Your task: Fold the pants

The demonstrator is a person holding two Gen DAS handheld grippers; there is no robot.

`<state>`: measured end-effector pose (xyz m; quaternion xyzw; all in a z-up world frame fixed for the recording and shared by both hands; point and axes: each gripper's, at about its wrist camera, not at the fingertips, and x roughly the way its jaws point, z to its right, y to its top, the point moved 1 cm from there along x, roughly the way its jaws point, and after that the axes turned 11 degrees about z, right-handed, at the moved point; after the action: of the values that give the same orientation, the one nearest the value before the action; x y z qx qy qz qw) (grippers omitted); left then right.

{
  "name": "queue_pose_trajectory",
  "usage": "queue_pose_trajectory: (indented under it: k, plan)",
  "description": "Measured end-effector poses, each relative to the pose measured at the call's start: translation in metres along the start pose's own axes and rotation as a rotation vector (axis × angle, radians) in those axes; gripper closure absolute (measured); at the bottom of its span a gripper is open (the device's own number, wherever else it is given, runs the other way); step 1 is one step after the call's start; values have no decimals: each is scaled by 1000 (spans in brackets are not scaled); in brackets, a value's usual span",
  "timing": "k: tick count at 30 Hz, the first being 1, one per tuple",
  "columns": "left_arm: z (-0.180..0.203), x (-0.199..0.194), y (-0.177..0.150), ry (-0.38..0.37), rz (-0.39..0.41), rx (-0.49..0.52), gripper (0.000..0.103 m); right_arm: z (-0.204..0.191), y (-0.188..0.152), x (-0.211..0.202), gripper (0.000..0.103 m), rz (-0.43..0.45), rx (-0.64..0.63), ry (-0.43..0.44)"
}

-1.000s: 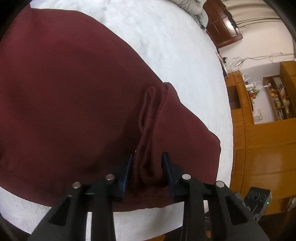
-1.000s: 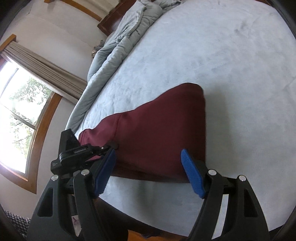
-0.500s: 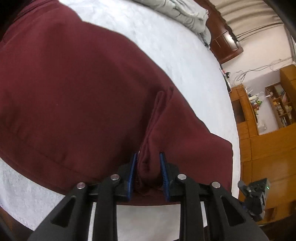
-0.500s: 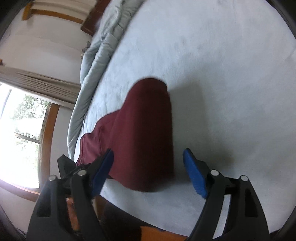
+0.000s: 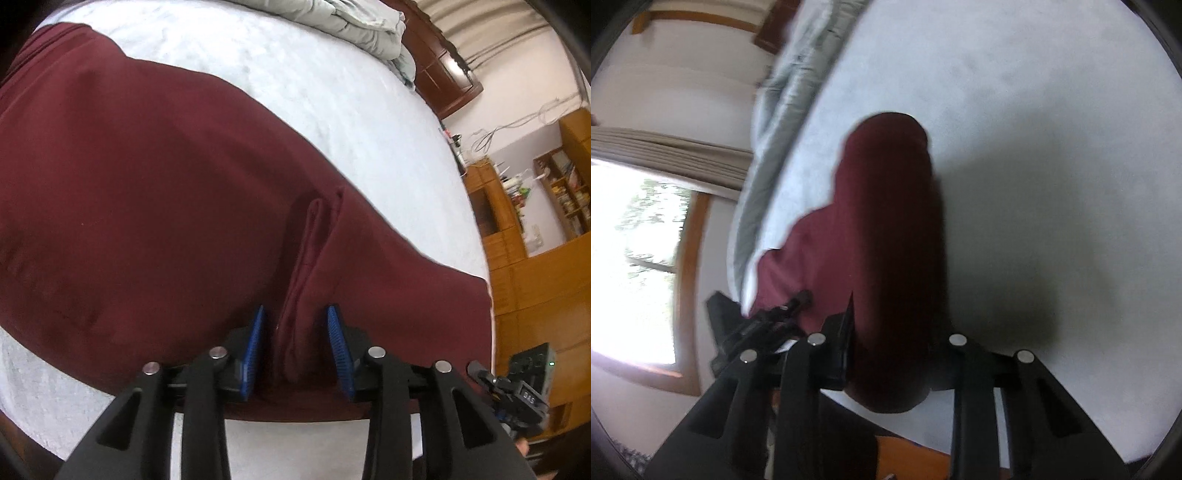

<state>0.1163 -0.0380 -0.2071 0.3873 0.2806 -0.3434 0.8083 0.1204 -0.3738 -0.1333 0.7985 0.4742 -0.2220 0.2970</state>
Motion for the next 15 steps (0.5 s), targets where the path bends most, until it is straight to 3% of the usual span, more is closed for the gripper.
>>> queue_pose_trajectory:
  k: [2, 4, 6, 9, 12, 15]
  plan:
    - [4, 1, -3, 13, 11, 44, 65, 14, -9, 22, 75, -51, -28, -126]
    - [9, -1, -2, 16, 6, 76, 65, 20, -7, 22, 74, -50, 10, -93]
    - [9, -6, 2, 25, -14, 76, 65, 17, -4, 16, 61, -56, 1, -89]
    - [14, -25, 16, 62, 40, 74, 63, 0, 8, -11, 53, 22, -126, -199]
    - [36, -41, 30, 13, 118, 124, 61, -25, 24, -34, 53, 118, -251, -224]
    - [68, -28, 37, -107, 91, 142, 55, -44, 41, -27, 53, 110, -283, -168]
